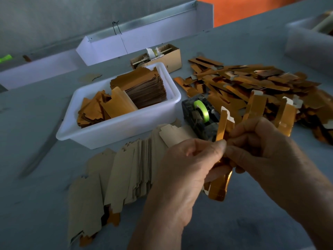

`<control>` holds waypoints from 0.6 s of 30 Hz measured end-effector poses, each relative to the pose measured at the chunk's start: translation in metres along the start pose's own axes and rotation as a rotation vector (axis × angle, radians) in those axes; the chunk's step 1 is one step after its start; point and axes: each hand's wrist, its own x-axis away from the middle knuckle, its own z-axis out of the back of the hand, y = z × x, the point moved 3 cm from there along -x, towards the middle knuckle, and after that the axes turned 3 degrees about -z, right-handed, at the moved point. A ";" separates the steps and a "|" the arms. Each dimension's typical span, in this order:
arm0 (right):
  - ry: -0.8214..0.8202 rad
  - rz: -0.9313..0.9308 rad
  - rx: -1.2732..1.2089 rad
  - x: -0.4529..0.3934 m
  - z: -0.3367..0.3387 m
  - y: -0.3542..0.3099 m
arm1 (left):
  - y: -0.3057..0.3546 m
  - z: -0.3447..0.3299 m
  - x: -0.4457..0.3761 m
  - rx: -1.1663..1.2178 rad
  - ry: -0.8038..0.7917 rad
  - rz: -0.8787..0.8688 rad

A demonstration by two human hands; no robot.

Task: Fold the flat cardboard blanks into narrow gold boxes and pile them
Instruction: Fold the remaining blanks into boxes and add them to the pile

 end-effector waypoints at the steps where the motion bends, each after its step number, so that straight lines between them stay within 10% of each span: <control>1: 0.005 0.000 0.017 0.001 0.000 -0.001 | 0.000 -0.001 0.001 -0.014 0.019 -0.011; 18: 0.196 0.012 0.465 0.010 0.000 -0.018 | -0.008 -0.019 0.016 -0.380 0.416 -0.461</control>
